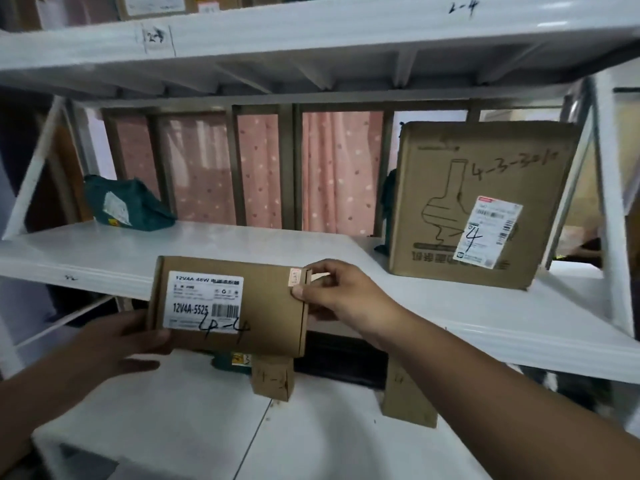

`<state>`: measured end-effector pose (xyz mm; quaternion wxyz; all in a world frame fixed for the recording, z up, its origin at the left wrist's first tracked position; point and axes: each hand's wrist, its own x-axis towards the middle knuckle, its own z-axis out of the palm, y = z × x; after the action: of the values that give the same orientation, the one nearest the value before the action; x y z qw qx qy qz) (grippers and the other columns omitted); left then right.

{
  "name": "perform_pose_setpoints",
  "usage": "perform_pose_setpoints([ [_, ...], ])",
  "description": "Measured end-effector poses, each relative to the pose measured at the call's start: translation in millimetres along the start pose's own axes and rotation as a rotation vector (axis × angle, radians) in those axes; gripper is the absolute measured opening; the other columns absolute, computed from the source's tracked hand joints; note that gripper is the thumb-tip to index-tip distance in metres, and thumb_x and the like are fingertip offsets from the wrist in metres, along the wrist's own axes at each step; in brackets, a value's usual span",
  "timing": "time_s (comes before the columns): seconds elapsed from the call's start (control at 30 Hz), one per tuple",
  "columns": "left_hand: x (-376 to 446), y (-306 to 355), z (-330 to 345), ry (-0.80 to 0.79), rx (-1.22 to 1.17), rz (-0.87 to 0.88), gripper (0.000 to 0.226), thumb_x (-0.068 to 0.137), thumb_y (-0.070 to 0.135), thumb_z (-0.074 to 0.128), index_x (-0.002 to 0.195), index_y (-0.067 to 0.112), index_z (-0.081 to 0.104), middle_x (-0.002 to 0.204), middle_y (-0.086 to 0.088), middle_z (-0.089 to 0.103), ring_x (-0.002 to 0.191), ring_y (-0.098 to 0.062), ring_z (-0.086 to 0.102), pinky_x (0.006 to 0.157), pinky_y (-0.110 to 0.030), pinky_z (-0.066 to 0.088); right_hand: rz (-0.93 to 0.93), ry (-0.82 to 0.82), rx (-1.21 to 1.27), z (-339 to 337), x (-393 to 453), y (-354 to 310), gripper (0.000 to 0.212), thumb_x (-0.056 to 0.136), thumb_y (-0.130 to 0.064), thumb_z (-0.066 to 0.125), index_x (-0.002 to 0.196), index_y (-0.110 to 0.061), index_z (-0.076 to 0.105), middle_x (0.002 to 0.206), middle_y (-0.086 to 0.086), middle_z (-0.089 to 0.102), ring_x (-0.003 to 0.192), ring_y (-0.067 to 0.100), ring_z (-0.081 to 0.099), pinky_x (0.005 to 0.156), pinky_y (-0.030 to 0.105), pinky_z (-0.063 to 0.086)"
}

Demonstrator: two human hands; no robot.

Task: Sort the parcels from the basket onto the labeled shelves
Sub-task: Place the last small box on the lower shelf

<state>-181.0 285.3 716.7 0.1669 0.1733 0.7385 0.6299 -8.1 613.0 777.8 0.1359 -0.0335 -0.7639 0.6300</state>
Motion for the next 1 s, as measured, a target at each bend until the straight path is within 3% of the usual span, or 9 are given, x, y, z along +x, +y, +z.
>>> perform_pose_setpoints([
  [0.2, -8, 38, 86, -0.048, 0.062, -0.003, 0.035, 0.084, 0.006, 0.076, 0.118, 0.016, 0.074, 0.102, -0.007, 0.082, 0.095, -0.032, 0.077, 0.09, -0.049, 0.058, -0.025, 0.099, 0.045, -68, -25, -11, 0.031, 0.088, -0.016, 0.082, 0.114, -0.008, 0.068, 0.094, 0.011, 0.071, 0.084, 0.02, 0.075, 0.077, 0.033, 0.063],
  [0.3, -12, 63, 111, -0.129, 0.056, 0.009, 0.036, 0.077, 0.012, 0.087, 0.111, 0.018, 0.079, 0.103, -0.002, 0.083, 0.092, -0.023, 0.079, 0.069, -0.033, 0.063, -0.033, 0.159, 0.068, -92, -34, -19, 0.035, 0.085, -0.015, 0.084, 0.113, -0.006, 0.065, 0.092, 0.011, 0.069, 0.08, 0.018, 0.076, 0.074, 0.031, 0.062],
  [0.4, -11, 90, 124, -0.147, 0.095, 0.141, 0.032, 0.062, 0.03, 0.098, 0.092, 0.026, 0.088, 0.109, 0.003, 0.082, 0.095, -0.006, 0.078, 0.07, -0.012, 0.057, -0.097, 0.238, 0.091, -117, -42, -32, 0.037, 0.083, -0.013, 0.086, 0.106, -0.007, 0.058, 0.093, 0.014, 0.068, 0.08, 0.023, 0.077, 0.077, 0.039, 0.064],
  [0.5, -13, 115, 136, -0.179, 0.134, 0.212, 0.067, 0.054, 0.05, 0.1, 0.111, 0.02, 0.082, 0.113, 0.001, 0.081, 0.101, -0.015, 0.078, 0.082, -0.024, 0.062, -0.163, 0.285, 0.039, -135, -52, -54, 0.031, 0.084, -0.014, 0.085, 0.103, -0.01, 0.061, 0.096, 0.016, 0.071, 0.083, 0.026, 0.076, 0.078, 0.044, 0.064],
  [0.6, -15, 134, 151, -0.163, 0.108, 0.249, 0.059, 0.068, 0.037, 0.09, 0.122, 0.02, 0.075, 0.109, 0.0, 0.082, 0.096, -0.023, 0.08, 0.095, -0.046, 0.06, -0.242, 0.314, -0.105, -150, -60, -76, 0.022, 0.086, -0.018, 0.084, 0.097, -0.018, 0.066, 0.09, 0.008, 0.07, 0.078, 0.02, 0.07, 0.075, 0.045, 0.062],
  [0.73, -23, 149, 170, -0.164, 0.122, 0.333, 0.079, 0.05, 0.058, 0.099, 0.117, 0.022, 0.076, 0.108, -0.001, 0.082, 0.094, -0.024, 0.08, 0.083, -0.04, 0.064, -0.257, 0.338, -0.224, -162, -76, -97, 0.026, 0.086, -0.016, 0.083, 0.103, -0.022, 0.064, 0.095, 0.003, 0.068, 0.083, 0.017, 0.07, 0.073, 0.039, 0.064],
  [0.83, -28, 136, 176, -0.242, 0.151, 0.302, 0.052, 0.072, 0.027, 0.088, 0.121, 0.021, 0.071, 0.115, -0.001, 0.081, 0.1, -0.023, 0.079, 0.091, -0.046, 0.064, -0.228, 0.329, -0.298, -164, -96, -91, 0.037, 0.085, -0.016, 0.083, 0.115, -0.021, 0.062, 0.108, 0.016, 0.066, 0.098, 0.032, 0.071, 0.085, 0.042, 0.065],
  [0.9, -35, 107, 184, -0.329, 0.21, 0.267, 0.059, 0.072, 0.013, 0.084, 0.127, 0.025, 0.066, 0.118, 0.005, 0.08, 0.106, -0.018, 0.077, 0.088, -0.039, 0.065, -0.194, 0.304, -0.301, -162, -115, -67, 0.049, 0.08, -0.02, 0.086, 0.122, -0.025, 0.062, 0.109, 0.016, 0.067, 0.106, 0.035, 0.071, 0.095, 0.049, 0.06],
  [1.0, -45, 51, 192, -0.444, 0.28, 0.209, 0.072, 0.068, 0.011, 0.095, 0.129, 0.029, 0.062, 0.118, 0.008, 0.079, 0.105, -0.014, 0.077, 0.076, -0.031, 0.064, -0.129, 0.223, -0.406, -153, -146, -20, 0.053, 0.074, -0.036, 0.085, 0.123, -0.035, 0.065, 0.112, 0.002, 0.073, 0.1, 0.02, 0.076, 0.097, 0.05, 0.059],
])
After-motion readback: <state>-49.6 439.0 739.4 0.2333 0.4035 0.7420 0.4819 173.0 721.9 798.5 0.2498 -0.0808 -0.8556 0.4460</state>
